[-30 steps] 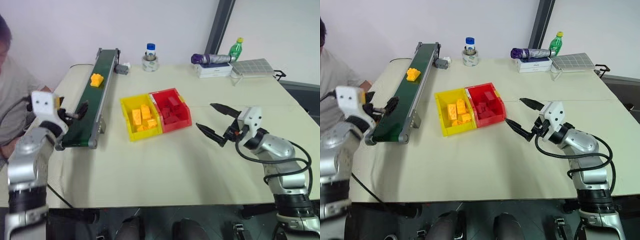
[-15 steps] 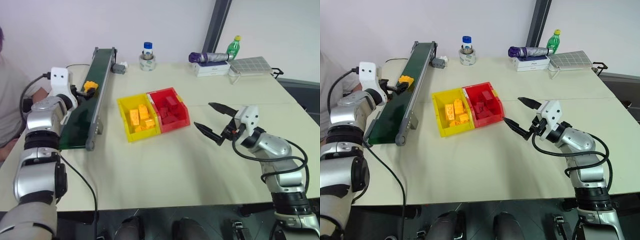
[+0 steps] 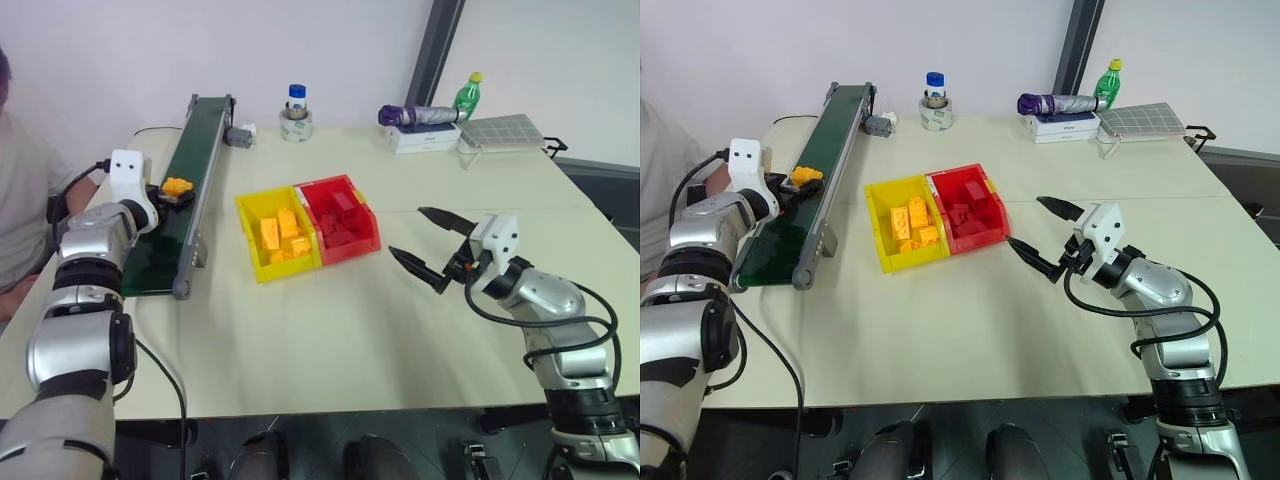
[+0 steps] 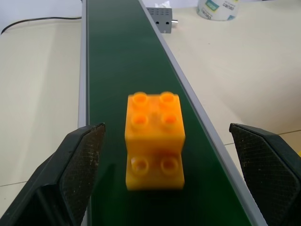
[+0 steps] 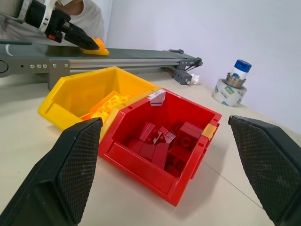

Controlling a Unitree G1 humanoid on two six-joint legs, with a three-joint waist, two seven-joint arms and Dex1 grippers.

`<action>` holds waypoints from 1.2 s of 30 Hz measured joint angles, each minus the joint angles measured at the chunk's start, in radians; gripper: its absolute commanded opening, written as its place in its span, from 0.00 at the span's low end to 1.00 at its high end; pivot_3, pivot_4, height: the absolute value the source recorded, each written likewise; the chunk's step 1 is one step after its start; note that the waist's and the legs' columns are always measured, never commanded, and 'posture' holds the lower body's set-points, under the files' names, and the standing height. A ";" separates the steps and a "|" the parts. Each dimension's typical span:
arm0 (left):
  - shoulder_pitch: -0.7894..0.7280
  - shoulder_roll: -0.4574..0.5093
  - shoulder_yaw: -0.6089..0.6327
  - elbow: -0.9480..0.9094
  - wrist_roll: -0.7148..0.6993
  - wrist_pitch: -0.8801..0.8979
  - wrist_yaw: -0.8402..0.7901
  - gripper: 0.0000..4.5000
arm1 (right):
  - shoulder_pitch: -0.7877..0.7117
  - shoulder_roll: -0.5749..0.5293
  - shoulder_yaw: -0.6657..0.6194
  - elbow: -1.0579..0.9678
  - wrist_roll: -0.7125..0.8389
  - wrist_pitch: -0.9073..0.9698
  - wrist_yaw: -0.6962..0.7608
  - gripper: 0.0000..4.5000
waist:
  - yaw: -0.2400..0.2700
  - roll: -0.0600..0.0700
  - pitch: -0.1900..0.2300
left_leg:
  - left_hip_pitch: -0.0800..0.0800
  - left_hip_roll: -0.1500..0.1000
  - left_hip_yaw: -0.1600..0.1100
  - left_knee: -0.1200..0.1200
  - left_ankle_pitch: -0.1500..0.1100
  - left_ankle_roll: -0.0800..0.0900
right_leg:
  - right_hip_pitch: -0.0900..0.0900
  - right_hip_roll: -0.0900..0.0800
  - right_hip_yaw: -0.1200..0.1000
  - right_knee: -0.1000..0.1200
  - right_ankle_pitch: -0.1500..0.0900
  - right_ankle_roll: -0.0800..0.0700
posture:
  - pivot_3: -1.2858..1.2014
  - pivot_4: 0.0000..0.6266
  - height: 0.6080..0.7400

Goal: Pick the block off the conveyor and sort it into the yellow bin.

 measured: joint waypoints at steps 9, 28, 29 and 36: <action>0.012 -0.002 0.012 -0.008 -0.004 0.006 -0.007 0.29 | 0.005 0.000 0.000 -0.002 0.000 0.000 -0.001 1.00 | 0.000 0.000 0.000 | 0.000 0.000 0.000 0.001 0.000 0.000 | 0.000 0.000 0.000 0.001 0.000 0.000 | 0.52 0.24 1.00; 0.305 -0.265 -0.108 -0.846 -0.211 0.315 -0.073 0.29 | -0.013 -0.002 0.001 0.000 -0.009 -0.001 0.004 1.00 | -0.003 0.000 0.000 | 0.003 0.001 -0.001 0.002 0.002 -0.002 | 0.002 0.001 0.004 0.004 0.000 0.000 | 0.52 0.24 1.00; 0.305 -0.277 -0.106 -0.844 -0.211 0.312 -0.048 0.29 | -0.013 -0.002 0.001 0.000 -0.010 -0.001 0.004 1.00 | -0.003 0.000 0.000 | 0.003 0.001 -0.001 0.002 0.003 -0.002 | 0.001 0.001 0.004 0.004 0.000 0.000 | 0.52 0.24 1.00; 0.290 -0.286 -0.059 -0.799 -0.210 0.241 -0.008 0.99 | -0.001 -0.002 0.002 -0.003 -0.012 -0.003 -0.003 1.00 | 0.003 0.000 0.000 | 0.002 0.000 0.000 0.002 0.002 -0.001 | 0.002 0.000 0.004 0.003 0.000 0.000 | 0.52 0.24 1.00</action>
